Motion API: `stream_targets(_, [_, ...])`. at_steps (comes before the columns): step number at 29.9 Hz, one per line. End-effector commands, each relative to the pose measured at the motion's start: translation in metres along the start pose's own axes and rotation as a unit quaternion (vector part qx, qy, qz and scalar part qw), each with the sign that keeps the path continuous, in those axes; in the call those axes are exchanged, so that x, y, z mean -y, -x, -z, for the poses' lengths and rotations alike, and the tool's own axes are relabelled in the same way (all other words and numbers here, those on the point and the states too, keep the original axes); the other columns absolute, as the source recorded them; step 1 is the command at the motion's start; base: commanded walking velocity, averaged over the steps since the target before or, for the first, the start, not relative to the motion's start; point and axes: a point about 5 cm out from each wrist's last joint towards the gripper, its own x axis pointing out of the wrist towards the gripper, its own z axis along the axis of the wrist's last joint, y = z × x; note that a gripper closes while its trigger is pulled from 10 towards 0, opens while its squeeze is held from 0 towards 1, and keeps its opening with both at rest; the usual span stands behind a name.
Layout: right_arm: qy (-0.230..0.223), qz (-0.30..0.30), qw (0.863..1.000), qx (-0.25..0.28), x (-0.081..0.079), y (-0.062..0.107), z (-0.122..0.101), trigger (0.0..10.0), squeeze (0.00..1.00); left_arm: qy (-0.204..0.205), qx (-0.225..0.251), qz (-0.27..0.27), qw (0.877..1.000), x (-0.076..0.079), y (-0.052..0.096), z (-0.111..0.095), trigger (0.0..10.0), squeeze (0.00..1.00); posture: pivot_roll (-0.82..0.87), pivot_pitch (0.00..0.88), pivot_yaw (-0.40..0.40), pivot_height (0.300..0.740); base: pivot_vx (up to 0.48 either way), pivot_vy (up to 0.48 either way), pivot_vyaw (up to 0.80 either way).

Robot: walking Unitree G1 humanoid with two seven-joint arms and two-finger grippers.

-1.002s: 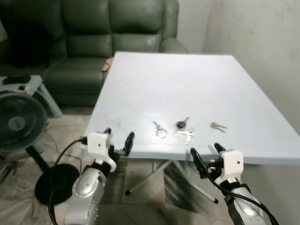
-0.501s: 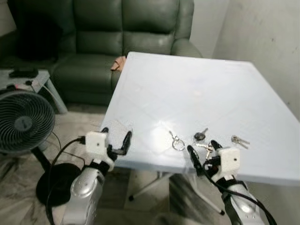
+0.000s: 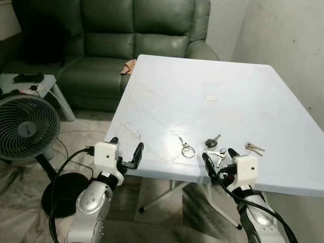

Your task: Hang keys on a hook

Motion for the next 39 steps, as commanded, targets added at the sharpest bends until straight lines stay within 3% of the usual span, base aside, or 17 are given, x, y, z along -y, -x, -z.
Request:
stream_targets(1, [0.008,0.008,1.000,-0.004,0.003,-0.002,0.000,10.0,1.00,-0.016,0.014,0.018,1.000,0.005,-0.001,-0.006,10.0,0.00,0.04,0.000,-0.018,0.740,0.000,0.000,0.00])
stream_targets(4, [0.011,0.010,1.000,-0.015,0.003,-0.003,0.000,10.0,0.96,-0.025,0.013,0.033,0.999,0.011,0.001,-0.005,10.0,0.00,0.04,0.006,-0.019,0.740,0.000,0.000,0.00])
stream_targets(5, [0.010,0.010,1.000,-0.019,0.002,-0.004,0.001,10.0,0.00,-0.029,0.012,0.035,0.999,0.013,0.001,-0.005,10.0,0.00,0.04,0.004,-0.018,0.740,0.000,0.000,0.00])
stream_targets(17, [-0.041,0.074,0.995,-0.052,-0.002,-0.014,0.000,10.0,0.00,-0.047,0.013,0.088,0.995,0.033,0.005,-0.004,10.0,0.00,0.04,0.004,-0.016,0.740,0.000,0.000,0.00])
stream_targets(35, [-0.035,0.156,0.985,-0.072,-0.007,-0.029,-0.006,10.0,0.00,-0.060,0.011,0.142,0.988,0.053,0.013,-0.003,10.0,0.00,0.04,0.003,-0.016,0.740,0.000,0.000,0.00])
stream_targets(36, [-0.032,0.163,0.983,-0.074,-0.007,-0.030,-0.006,9.3,0.00,-0.060,0.010,0.143,0.988,0.053,0.013,-0.003,10.0,0.00,0.05,0.005,-0.016,0.740,0.000,0.000,0.00])
stream_targets(38, [-0.030,0.169,0.982,-0.076,-0.007,-0.031,-0.006,9.3,0.00,-0.060,0.010,0.144,0.988,0.053,0.013,-0.003,10.0,0.00,0.05,0.005,-0.016,0.740,0.000,0.000,0.00])
stream_targets(39, [-0.030,0.172,0.981,-0.081,-0.007,-0.031,-0.005,7.1,0.00,-0.060,0.011,0.143,0.988,0.053,0.013,-0.003,10.0,0.00,0.05,0.007,-0.015,0.740,0.000,0.000,0.00])
